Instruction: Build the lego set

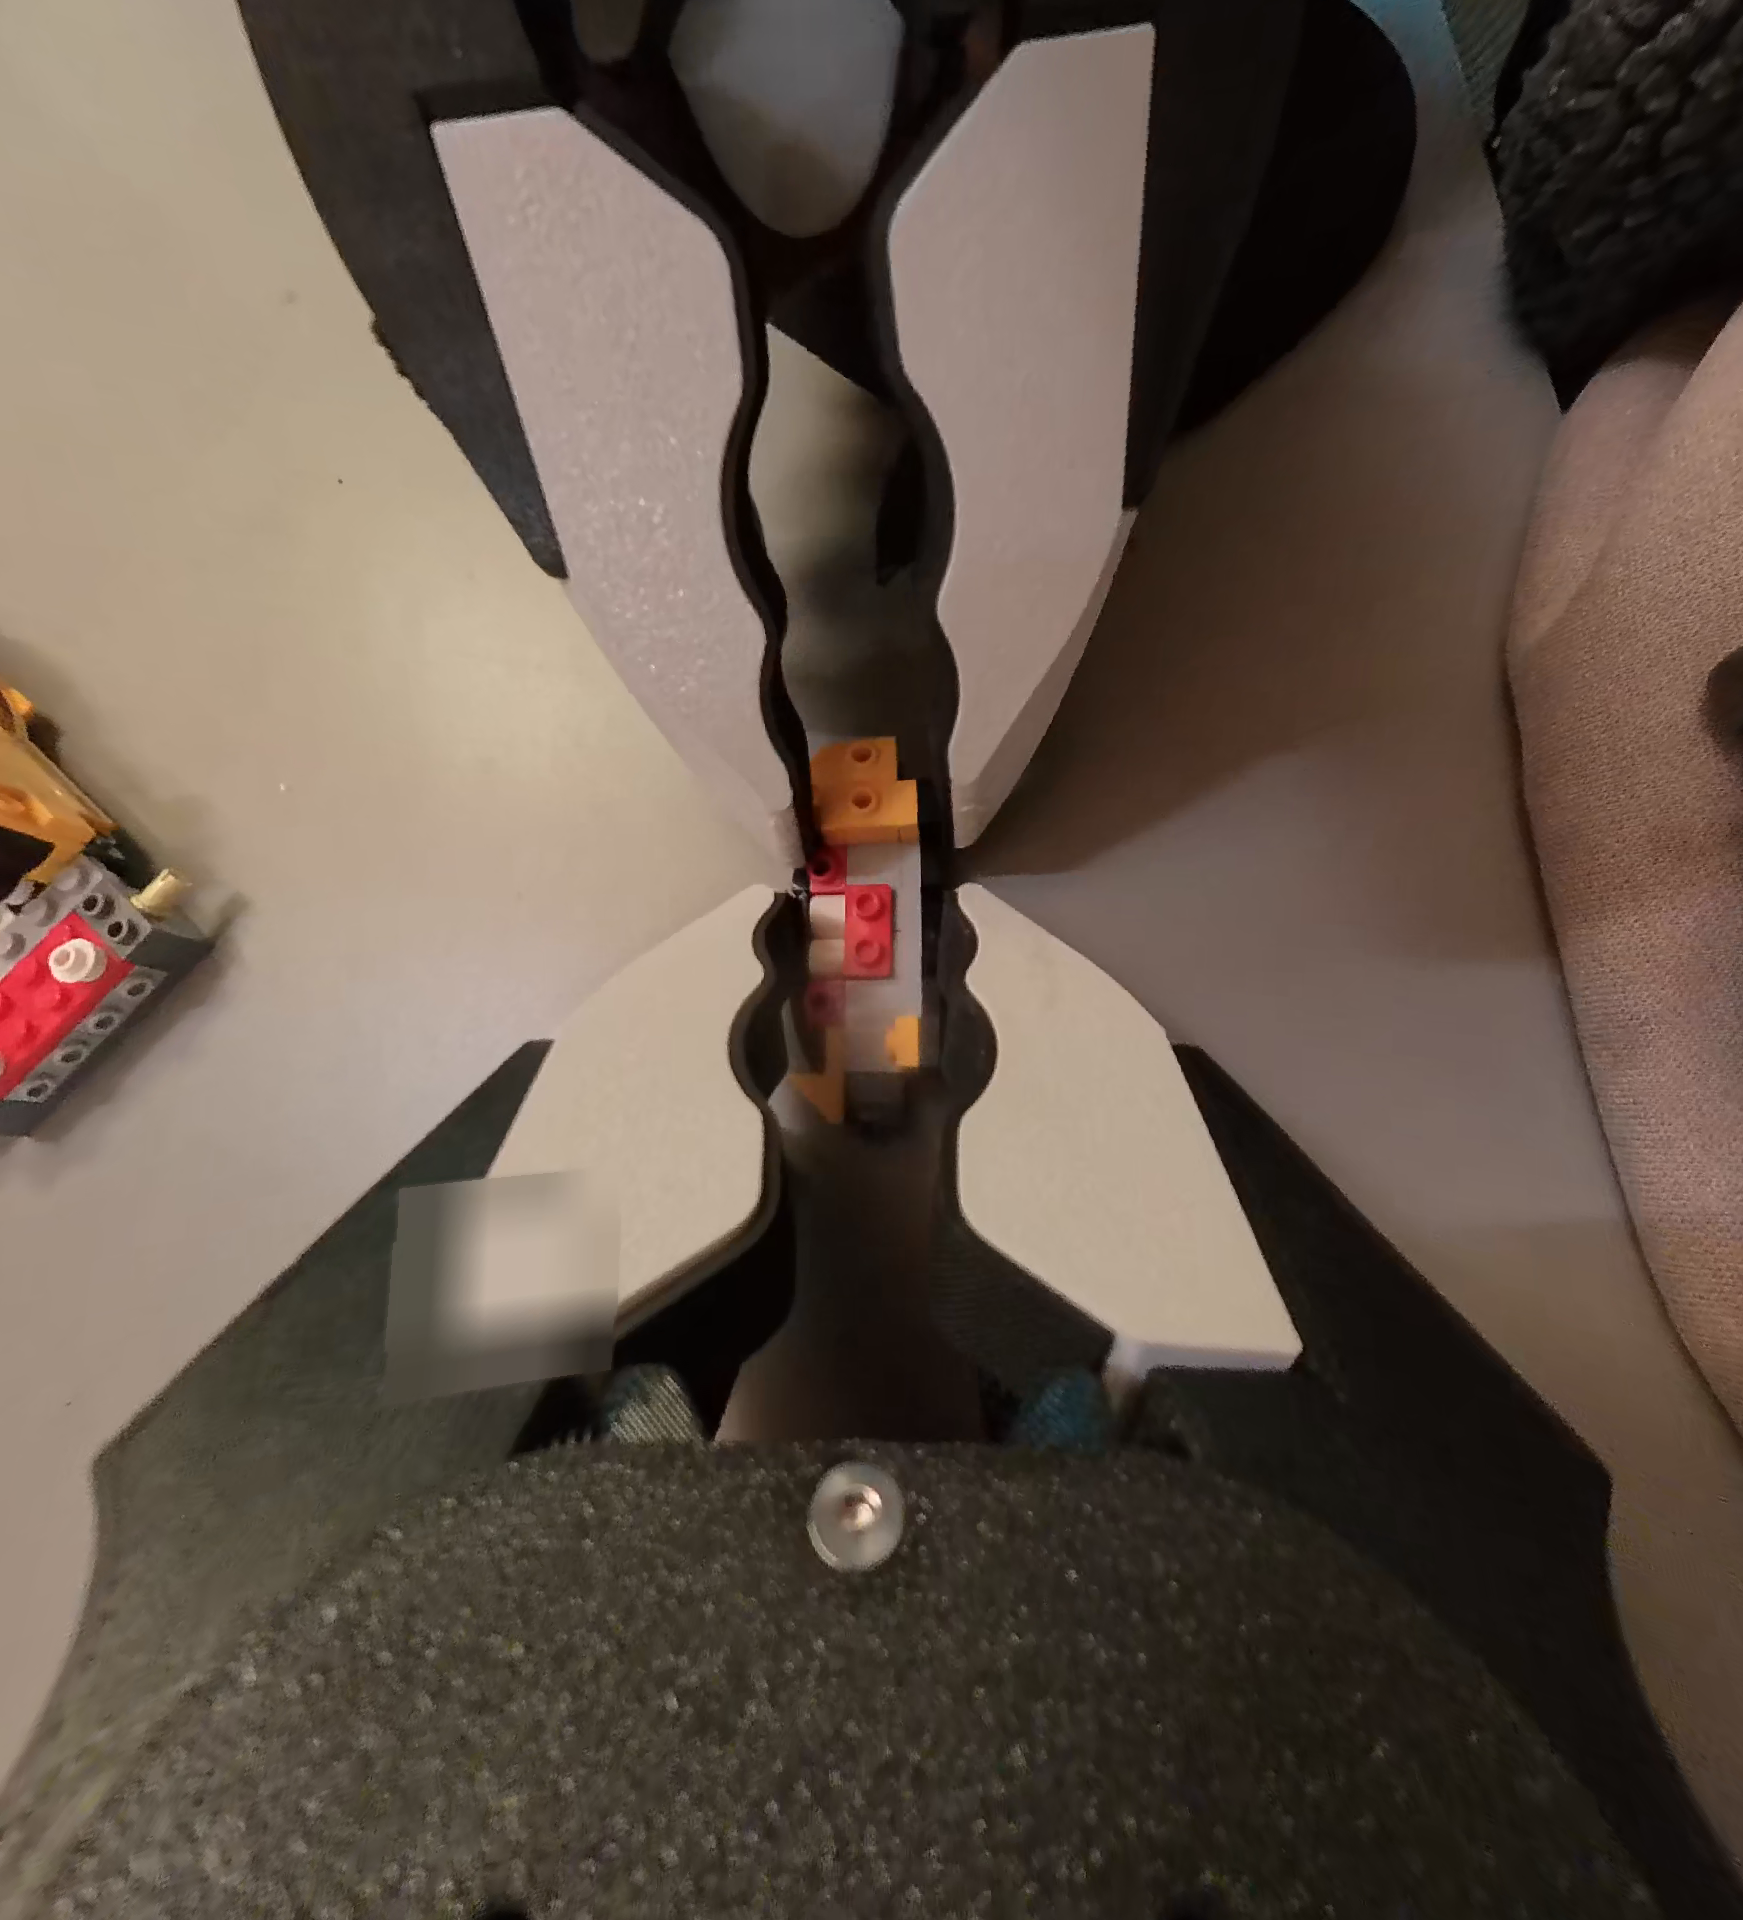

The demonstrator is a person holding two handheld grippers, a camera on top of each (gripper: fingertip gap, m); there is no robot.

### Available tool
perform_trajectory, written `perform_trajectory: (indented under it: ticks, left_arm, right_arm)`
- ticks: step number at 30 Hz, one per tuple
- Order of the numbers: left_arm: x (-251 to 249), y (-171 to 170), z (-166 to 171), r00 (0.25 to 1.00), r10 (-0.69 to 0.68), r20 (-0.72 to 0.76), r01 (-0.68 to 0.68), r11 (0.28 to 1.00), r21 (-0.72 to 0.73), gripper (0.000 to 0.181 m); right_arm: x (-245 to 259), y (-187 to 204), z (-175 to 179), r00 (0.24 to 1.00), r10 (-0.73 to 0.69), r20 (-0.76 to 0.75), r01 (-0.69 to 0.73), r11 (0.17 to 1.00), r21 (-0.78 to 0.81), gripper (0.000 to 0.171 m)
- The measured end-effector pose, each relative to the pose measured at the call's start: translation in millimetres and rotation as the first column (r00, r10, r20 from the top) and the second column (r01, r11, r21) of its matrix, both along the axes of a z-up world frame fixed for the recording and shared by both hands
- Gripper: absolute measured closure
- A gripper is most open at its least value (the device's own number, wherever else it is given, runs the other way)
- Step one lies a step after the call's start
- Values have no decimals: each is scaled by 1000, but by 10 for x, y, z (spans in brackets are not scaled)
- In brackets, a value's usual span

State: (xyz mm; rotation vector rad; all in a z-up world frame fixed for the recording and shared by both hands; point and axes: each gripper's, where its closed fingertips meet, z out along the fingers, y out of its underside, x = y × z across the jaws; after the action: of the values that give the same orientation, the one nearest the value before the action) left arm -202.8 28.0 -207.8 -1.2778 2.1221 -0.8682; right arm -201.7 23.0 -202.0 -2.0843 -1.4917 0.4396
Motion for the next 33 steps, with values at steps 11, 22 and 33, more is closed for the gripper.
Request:
perform_trajectory:
  ticks: [11, 22, 33]
  left_arm:
    - [5, 18, 8, 1000, 2, 14, -2, 1000, 28, 154]
    - [6, 15, 27, 999, -17, 36, 14, 995, 96, 154]
    - [-3, -37, 12, 998, -46, 33, 43, 995, 94, 154]
  right_arm:
    - [24, 39, -17, 999, -35, -2, 35, 999, -31, 142]
    - [17, 30, -5, 999, -40, -5, 40, 999, 29, 145]
    - [4, -18, -26, 1000, -28, 1, 28, 999, 21, 145]
